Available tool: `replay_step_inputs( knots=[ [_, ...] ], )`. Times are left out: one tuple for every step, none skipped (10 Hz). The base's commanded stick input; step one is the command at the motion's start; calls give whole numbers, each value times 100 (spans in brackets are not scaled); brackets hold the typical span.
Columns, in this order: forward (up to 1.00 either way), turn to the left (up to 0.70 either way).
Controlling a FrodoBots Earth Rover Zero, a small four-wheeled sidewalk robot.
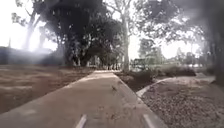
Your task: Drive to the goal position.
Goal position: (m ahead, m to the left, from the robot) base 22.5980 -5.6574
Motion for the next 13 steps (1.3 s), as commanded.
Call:
replay_step_inputs(
  knots=[
    [70,0],
    [70,0],
    [70,0],
    [70,0],
    [70,0],
    [70,1],
    [70,10],
    [70,18],
    [70,0],
    [70,0],
    [70,0],
    [70,0],
    [70,0]
  ],
)
